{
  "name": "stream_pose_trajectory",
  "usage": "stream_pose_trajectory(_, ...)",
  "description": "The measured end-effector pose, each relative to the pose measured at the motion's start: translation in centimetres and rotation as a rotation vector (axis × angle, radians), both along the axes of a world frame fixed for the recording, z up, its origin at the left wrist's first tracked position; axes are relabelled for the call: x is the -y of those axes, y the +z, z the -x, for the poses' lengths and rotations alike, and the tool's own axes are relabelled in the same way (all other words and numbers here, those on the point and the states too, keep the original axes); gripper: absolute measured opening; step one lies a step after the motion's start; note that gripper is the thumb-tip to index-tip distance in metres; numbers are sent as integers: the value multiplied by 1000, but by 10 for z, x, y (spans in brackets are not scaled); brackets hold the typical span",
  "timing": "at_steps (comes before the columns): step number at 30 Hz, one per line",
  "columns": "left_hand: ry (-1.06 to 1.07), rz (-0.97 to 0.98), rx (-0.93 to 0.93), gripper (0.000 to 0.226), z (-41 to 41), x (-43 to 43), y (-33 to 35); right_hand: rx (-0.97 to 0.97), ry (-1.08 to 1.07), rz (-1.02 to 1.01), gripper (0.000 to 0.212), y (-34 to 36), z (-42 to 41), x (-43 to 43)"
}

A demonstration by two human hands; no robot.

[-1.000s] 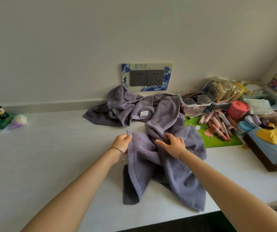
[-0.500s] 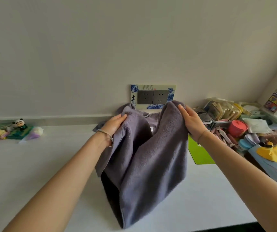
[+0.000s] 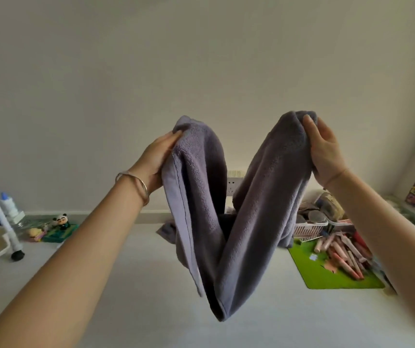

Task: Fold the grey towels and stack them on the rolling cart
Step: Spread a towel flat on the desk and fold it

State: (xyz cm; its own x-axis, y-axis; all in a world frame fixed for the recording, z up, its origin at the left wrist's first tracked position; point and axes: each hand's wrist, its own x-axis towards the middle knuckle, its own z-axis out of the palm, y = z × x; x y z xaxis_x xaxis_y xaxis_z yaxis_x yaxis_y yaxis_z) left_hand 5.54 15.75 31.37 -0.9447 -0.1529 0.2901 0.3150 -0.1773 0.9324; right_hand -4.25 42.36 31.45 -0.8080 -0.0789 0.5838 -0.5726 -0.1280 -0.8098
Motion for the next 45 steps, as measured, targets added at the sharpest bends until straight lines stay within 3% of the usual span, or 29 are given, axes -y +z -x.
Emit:
stream_pose_trajectory(3,62,30,136,26,7,8,-41,13,-124,-157,17,-43,15,1)
stream_pose_trajectory(5,125,32,263,28,12,13,-83,66,-218,-364,21,-89,26,-2)
stream_pose_trajectory(10,275,85,595,33,14,43,-189,543,-387,-1016,38,-208,49,-28)
stream_pose_trajectory(13,350,98,680,32,9,57,-225,566,-413,-1195,55,-236,38,-12)
stream_pose_trajectory(15,368,73,700,29,3,61,-240,423,-311,-1190,55,-245,27,15)
stream_pose_trajectory(17,348,25,711,25,-1,66,-249,391,-65,-1123,48,-256,17,49)
stream_pose_trajectory(20,294,1,710,24,-9,75,-258,606,279,-998,48,-286,-1,100)
stream_pose_trajectory(22,279,14,727,25,-13,82,-264,724,346,-886,50,-306,-11,129)
stream_pose_trajectory(24,290,6,747,17,-18,89,-273,770,307,-842,54,-326,-15,150)
stream_pose_trajectory(26,357,21,775,8,-26,104,-283,732,263,-984,62,-343,-16,167)
stream_pose_trajectory(31,525,371,789,11,-43,154,-310,535,144,-1365,74,-370,-9,188)
stream_pose_trajectory(33,536,499,766,14,-51,164,-310,503,117,-1428,69,-376,-6,196)
stream_pose_trajectory(36,519,555,710,27,-55,183,-320,443,106,-1451,37,-385,-4,208)
stream_pose_trajectory(38,456,535,668,26,-57,191,-321,408,121,-1394,23,-385,-1,211)
stream_pose_trajectory(41,344,390,608,15,-64,198,-314,383,122,-1156,30,-363,-2,211)
stream_pose_trajectory(45,176,211,462,20,-80,204,-270,167,21,-788,28,-289,-18,210)
